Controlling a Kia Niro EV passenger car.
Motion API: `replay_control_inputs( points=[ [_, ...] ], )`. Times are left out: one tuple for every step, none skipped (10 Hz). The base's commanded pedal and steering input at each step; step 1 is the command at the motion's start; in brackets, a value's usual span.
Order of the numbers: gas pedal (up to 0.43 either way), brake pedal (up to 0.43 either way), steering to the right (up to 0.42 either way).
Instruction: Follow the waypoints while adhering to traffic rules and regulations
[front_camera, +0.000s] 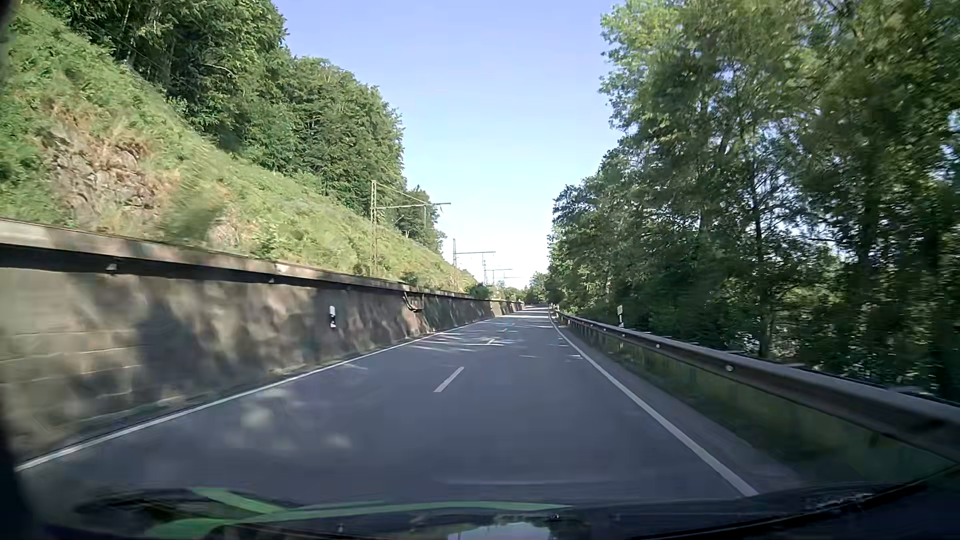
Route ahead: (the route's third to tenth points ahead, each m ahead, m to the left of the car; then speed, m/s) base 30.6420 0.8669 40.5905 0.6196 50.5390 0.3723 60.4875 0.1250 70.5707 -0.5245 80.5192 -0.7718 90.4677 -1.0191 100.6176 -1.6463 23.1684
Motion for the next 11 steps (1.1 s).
replay_control_inputs(
  points=[
    [0.209,0.000,0.003],
    [0.209,0.000,0.004],
    [0.209,0.000,0.003],
    [0.209,0.000,0.004],
    [0.220,0.000,0.004],
    [0.220,0.000,0.004],
    [0.220,0.000,0.005],
    [0.220,0.000,0.006],
    [0.220,0.000,0.006],
    [0.220,0.000,0.005],
    [0.228,0.000,0.005]
  ],
)
